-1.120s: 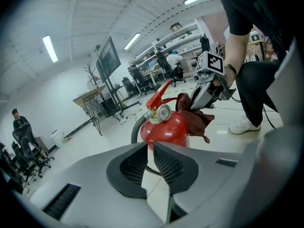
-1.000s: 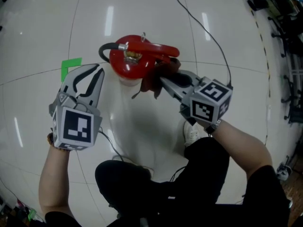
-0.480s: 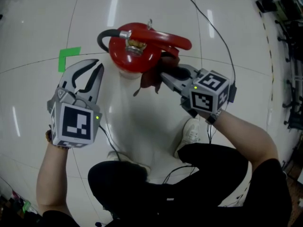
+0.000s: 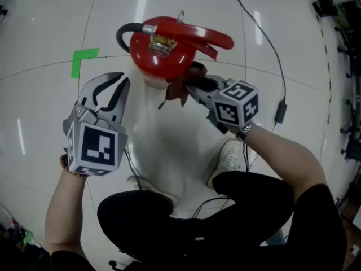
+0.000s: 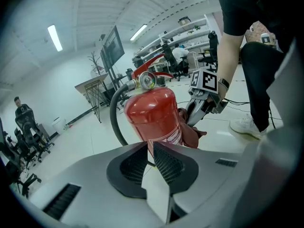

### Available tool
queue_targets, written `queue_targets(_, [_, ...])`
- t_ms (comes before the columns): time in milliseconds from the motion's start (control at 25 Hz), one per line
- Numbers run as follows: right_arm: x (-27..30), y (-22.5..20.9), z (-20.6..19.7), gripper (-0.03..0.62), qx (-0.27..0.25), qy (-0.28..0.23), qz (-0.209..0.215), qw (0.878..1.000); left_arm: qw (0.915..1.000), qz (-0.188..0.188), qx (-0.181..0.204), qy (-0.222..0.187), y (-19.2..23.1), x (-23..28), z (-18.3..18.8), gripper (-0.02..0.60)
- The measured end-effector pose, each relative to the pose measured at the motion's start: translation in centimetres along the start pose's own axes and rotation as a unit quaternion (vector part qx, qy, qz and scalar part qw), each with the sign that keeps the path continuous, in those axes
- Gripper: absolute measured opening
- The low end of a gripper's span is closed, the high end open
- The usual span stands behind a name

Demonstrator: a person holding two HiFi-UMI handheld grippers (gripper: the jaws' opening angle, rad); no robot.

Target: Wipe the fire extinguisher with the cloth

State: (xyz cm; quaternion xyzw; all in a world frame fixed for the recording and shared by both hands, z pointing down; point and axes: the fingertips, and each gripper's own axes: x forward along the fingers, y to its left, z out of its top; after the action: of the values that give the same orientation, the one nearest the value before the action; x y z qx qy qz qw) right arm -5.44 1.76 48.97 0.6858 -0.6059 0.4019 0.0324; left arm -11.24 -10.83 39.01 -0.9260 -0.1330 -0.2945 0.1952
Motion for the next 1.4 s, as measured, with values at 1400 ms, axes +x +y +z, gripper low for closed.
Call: queue_targets(1400, [9.3, -7.0, -10.6, 0.077, -0.043, 0.132, 0.008, 0.990, 0.9941, -0.020, -0.029, 0.103, -8.6, -1.2, -3.5, 0.038])
